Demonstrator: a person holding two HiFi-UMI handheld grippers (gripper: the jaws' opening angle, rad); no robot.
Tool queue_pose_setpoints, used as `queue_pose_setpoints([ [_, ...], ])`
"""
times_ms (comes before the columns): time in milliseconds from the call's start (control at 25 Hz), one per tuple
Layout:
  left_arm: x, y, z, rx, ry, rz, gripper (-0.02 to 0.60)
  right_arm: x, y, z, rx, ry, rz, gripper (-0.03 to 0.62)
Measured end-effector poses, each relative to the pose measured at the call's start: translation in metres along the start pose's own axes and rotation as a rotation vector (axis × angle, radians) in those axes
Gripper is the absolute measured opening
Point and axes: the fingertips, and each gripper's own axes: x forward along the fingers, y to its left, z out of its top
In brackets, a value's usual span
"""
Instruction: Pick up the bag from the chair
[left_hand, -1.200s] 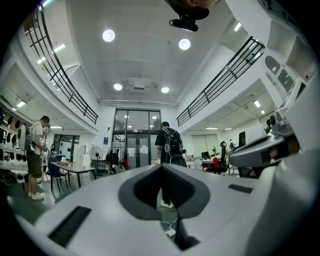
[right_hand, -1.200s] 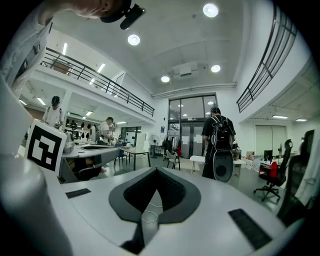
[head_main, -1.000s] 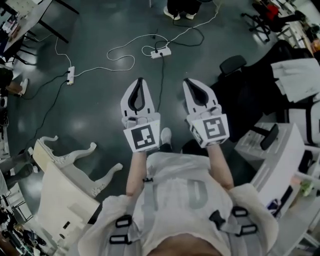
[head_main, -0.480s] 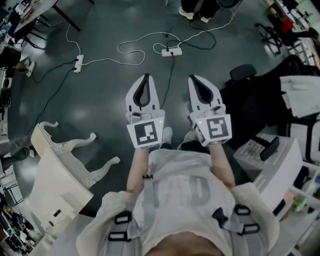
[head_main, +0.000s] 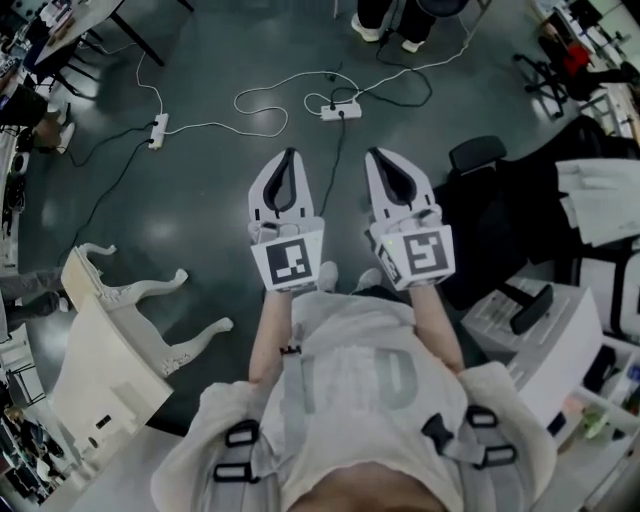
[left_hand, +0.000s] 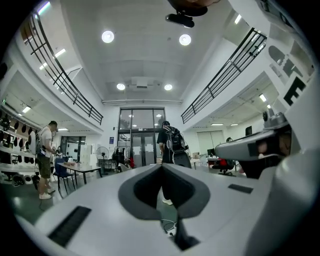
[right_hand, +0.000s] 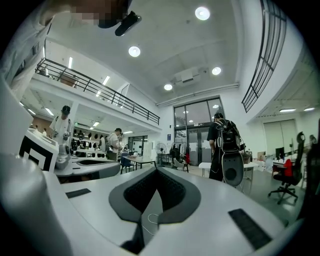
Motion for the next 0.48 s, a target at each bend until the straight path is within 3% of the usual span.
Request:
queue_pose_setpoints([
  [240, 0.023, -0.049, 0.01, 0.007, -0.008, -0.065, 0.006, -0.023, -0.05, 0.004, 0.025, -0.015, -0.076, 0.006],
  [480, 0.053, -0.138, 0.015, 0.009, 0.003, -0.201, 0.006, -0.087, -0.141, 0.001, 0.04, -0.015, -0.279, 0.005],
])
